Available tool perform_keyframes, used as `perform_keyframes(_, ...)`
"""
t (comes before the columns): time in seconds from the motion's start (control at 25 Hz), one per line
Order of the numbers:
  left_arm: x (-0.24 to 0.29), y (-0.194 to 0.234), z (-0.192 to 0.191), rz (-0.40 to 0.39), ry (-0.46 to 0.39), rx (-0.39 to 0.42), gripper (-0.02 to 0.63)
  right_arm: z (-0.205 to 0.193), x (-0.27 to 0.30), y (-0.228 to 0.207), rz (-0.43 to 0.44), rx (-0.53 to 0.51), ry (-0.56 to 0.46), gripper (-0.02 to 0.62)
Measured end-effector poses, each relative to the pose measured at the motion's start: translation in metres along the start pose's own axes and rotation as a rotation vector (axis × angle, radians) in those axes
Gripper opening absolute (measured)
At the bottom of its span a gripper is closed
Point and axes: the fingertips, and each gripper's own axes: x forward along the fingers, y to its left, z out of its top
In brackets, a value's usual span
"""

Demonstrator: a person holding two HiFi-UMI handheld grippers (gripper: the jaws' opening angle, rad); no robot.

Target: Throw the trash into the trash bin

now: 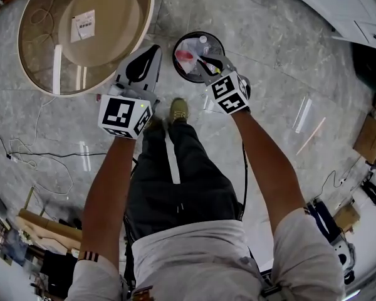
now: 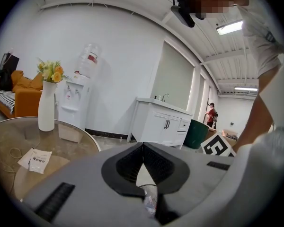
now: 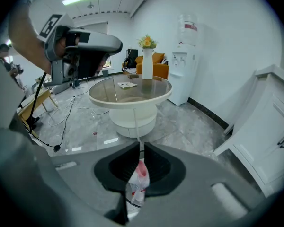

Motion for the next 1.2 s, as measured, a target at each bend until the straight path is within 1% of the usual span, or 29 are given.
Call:
perform_keyframes(0.08, -0.002, 0.001, 0.000, 0.003, 0.001, 0.002, 0.000, 0.009, -0.002, 0.000, -0.003, 0.009, -0.034, 0.003)
perform_keyframes(0.24, -0.007, 0.005, 0.002, 0.009, 0.002, 0.004, 0.000, 0.031, -0.009, 0.000, -0.022, 0.032, -0.120, 0.002)
perform_keyframes(0.4, -0.016, 0.013, 0.010, 0.026, -0.013, 0.008, 0.000, 0.064, -0.023, 0.004, -0.025, 0.063, -0.235, 0.002)
perform_keyframes(0.48, -0.024, 0.019, 0.013, 0.036, -0.022, 0.005, 0.000, 0.088, -0.032, 0.013, -0.009, 0.068, -0.310, 0.002)
perform_keyframes(0.6, -0.041, 0.035, 0.019, 0.062, -0.036, 0.004, 0.000, 0.134, -0.041, 0.035, 0.029, 0.047, -0.423, 0.002)
perform_keyframes(0.72, -0.060, 0.053, 0.025, 0.091, -0.049, 0.008, 0.000, 0.177, -0.042, 0.057, 0.062, 0.014, -0.493, 0.002)
perform_keyframes(0.92, -0.097, 0.082, 0.035, 0.129, -0.059, 0.013, 0.000, 0.229, -0.033, 0.092, 0.098, -0.019, -0.533, 0.002)
perform_keyframes(1.2, -0.141, 0.124, 0.049, 0.166, -0.058, 0.027, 0.000, 0.278, -0.017, 0.132, 0.127, -0.053, -0.535, 0.002)
